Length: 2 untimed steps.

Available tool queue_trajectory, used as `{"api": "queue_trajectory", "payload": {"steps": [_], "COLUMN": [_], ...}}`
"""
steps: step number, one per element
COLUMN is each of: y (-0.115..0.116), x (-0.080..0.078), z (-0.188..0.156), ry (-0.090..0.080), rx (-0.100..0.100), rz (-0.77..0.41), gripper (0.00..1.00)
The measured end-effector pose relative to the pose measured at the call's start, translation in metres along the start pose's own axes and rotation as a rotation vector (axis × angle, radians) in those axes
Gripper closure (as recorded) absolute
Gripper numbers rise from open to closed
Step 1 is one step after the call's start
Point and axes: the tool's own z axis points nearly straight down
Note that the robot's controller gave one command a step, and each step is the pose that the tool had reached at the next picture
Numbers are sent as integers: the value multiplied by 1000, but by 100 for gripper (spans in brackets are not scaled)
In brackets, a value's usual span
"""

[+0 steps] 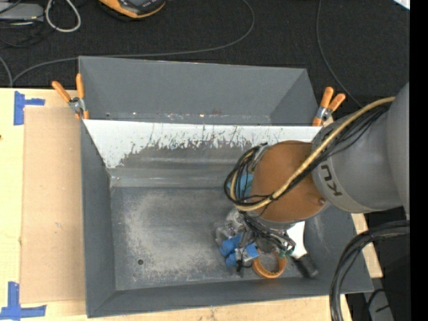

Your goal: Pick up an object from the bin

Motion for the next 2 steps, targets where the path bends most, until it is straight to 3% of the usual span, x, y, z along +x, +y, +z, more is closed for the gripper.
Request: {"api": "queue_trajectory", "payload": {"steps": [1,2], "y": [-4,-5], "x": [6,5], "z": [-4,-4], "ry": [-9,-4], "rx": [0,-2], "rz": [10,12], "gripper": [100,100]}}
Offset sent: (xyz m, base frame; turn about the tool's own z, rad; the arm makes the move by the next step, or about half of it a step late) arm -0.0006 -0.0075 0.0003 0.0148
